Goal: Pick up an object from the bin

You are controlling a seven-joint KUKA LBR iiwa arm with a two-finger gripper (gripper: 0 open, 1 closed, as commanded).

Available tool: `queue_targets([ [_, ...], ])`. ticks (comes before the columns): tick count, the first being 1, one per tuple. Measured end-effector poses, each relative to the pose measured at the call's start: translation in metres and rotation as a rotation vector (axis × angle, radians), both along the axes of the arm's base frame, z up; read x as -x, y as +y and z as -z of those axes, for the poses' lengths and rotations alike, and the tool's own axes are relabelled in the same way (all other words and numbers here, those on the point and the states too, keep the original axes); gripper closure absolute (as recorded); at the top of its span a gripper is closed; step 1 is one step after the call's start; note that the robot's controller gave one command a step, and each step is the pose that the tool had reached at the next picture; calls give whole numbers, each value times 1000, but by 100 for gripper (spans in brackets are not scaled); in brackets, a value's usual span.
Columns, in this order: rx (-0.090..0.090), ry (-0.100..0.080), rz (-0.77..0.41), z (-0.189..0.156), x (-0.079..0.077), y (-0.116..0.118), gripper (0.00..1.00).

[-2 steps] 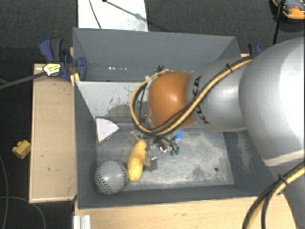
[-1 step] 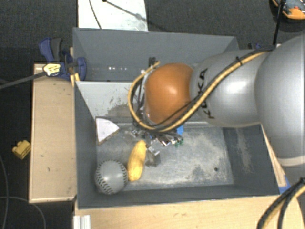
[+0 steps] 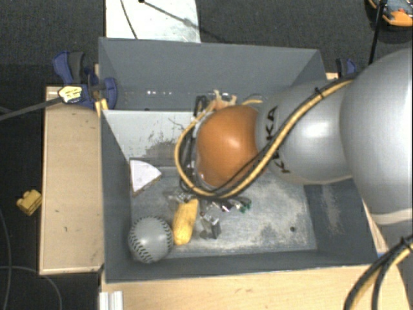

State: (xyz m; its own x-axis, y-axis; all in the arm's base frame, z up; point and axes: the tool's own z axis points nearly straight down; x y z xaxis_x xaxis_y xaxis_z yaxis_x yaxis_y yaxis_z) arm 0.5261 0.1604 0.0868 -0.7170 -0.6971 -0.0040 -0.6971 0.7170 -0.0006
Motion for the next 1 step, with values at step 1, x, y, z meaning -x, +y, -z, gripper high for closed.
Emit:
queue_targets([
  [1,2,1,-235,16,-16,9,100],
])
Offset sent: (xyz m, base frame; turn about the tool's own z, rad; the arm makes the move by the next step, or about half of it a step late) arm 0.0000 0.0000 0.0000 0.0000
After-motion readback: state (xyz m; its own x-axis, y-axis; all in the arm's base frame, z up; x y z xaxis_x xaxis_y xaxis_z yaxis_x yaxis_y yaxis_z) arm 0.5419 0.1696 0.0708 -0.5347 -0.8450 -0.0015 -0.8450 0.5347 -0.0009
